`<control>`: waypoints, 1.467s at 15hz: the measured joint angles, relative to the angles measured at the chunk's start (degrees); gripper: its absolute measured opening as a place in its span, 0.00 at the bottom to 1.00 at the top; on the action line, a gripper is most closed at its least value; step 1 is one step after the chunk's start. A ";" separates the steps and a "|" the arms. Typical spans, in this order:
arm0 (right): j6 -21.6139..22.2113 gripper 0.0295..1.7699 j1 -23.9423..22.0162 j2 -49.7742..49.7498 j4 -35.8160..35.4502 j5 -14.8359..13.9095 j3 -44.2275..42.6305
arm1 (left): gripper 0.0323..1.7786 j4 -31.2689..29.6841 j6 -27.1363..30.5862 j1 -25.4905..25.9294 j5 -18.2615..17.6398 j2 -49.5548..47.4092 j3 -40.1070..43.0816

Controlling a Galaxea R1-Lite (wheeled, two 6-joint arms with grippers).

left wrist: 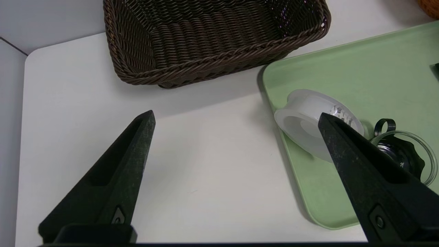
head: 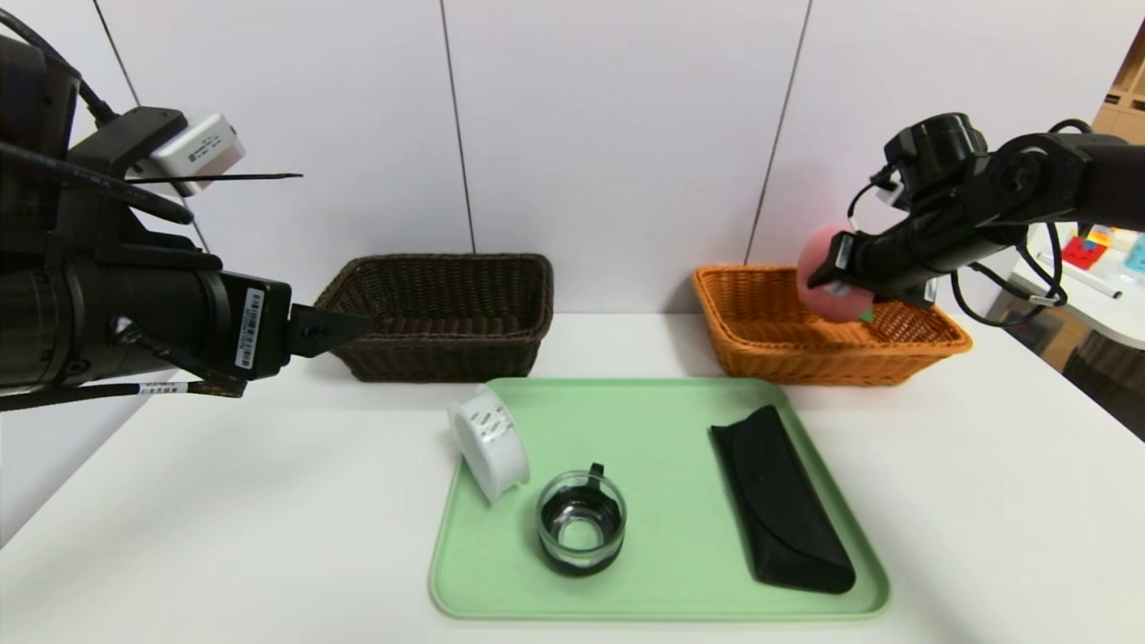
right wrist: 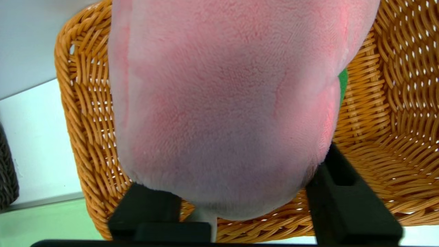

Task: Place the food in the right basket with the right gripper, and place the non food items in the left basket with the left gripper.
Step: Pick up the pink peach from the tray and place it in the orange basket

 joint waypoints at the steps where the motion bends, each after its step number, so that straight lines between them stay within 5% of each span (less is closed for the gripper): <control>1: -0.06 0.63 0.00 0.06 -0.05 -0.02 0.00 | 0.95 0.00 0.00 0.02 -0.05 0.02 0.00; 10: -0.02 0.86 -0.02 0.50 -0.11 -0.05 0.00 | 0.95 0.00 -0.37 -0.04 -0.13 0.34 0.02; 17: -0.78 0.92 1.07 -1.13 0.06 -1.52 -0.06 | 0.95 0.04 -0.46 -0.04 -0.11 0.56 0.09; 22: -1.63 0.94 6.62 -11.69 6.42 -1.76 -0.06 | 0.95 0.20 -0.55 -0.11 -0.05 0.59 -0.55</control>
